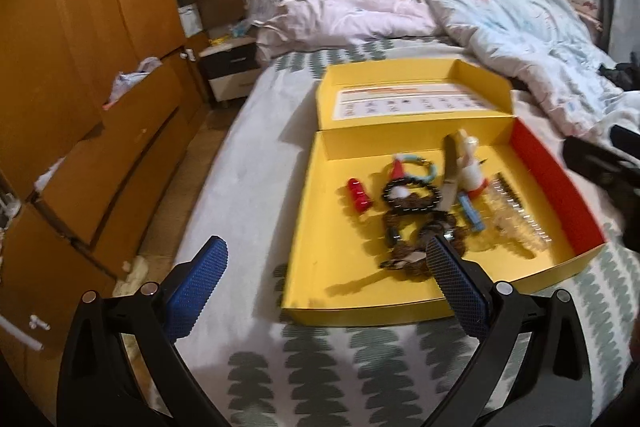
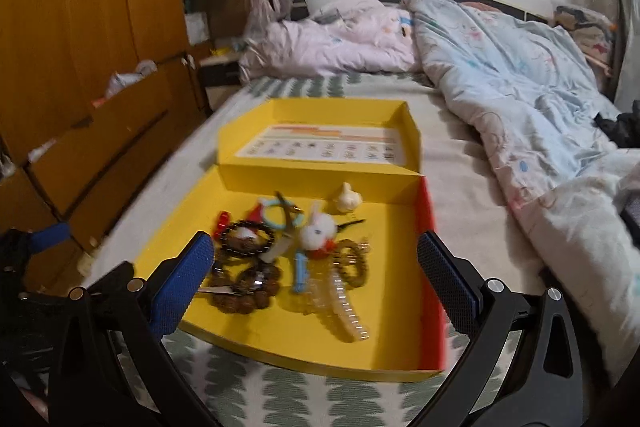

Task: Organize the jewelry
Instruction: 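Move both grippers toward the jewelry in the yellow box, then grasp the brown wooden bead bracelet with left gripper while right grasps coiled brown hair tie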

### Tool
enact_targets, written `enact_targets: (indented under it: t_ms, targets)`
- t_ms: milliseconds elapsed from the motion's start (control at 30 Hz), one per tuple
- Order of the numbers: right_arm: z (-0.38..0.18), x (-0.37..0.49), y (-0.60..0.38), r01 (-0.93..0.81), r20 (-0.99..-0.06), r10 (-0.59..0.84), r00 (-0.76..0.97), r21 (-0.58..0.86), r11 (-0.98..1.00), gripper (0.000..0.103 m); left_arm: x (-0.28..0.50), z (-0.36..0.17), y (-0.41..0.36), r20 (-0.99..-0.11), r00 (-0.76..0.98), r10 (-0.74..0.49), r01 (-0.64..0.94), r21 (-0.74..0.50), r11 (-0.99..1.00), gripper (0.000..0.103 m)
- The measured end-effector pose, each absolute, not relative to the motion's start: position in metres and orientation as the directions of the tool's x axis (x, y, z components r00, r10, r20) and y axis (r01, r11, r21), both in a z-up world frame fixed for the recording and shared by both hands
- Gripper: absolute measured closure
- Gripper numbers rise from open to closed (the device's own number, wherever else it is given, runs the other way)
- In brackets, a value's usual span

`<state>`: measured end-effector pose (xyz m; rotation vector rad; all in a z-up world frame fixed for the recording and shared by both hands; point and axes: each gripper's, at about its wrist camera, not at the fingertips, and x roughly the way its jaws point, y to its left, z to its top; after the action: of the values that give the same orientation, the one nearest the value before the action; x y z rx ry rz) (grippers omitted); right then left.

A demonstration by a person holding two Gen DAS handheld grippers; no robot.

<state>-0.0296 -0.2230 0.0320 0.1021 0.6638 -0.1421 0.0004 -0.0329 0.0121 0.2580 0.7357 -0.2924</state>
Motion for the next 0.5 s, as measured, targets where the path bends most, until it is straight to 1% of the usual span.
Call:
enact_targets:
  t_ms: [100, 133, 200, 333, 433, 500]
  targets:
    - [0.035, -0.017, -0.233, 0.125, -0.646, -0.013, 0.763, 0.128, 0.984, 0.003, 0.008, 0.009, -0.036, -0.73, 0.644, -0.229, 0.385, 0.051, 0.921, 0.004]
    - [0.036, -0.009, -0.238, 0.109, -0.664, 0.031, 0.747, 0.169, 0.98, 0.003, 0.011, 0.008, -0.037, -0.733, 0.636, -0.24, 0.387, 0.034, 0.921, 0.004]
    - [0.038, 0.002, -0.242, 0.081, -0.68, 0.082, 0.729, 0.205, 0.975, 0.003, 0.014, 0.007, -0.04, -0.728, 0.636, -0.257, 0.39, 0.016, 0.921, 0.004]
    - [0.036, 0.016, -0.236, 0.031, -0.724, 0.121, 0.68, 0.193, 0.981, 0.003, 0.02, 0.007, -0.045, -0.724, 0.617, -0.309, 0.407, -0.042, 0.912, 0.004]
    - [0.03, 0.019, -0.235, 0.011, -0.73, 0.153, 0.666, 0.214, 0.977, 0.003, 0.026, 0.003, -0.049, -0.739, 0.606, -0.293, 0.396, -0.039, 0.917, 0.004]
    - [0.021, 0.022, -0.239, 0.015, -0.739, 0.176, 0.65, 0.244, 0.97, 0.003, 0.033, -0.004, -0.051, -0.766, 0.584, -0.267, 0.38, -0.032, 0.925, 0.004]
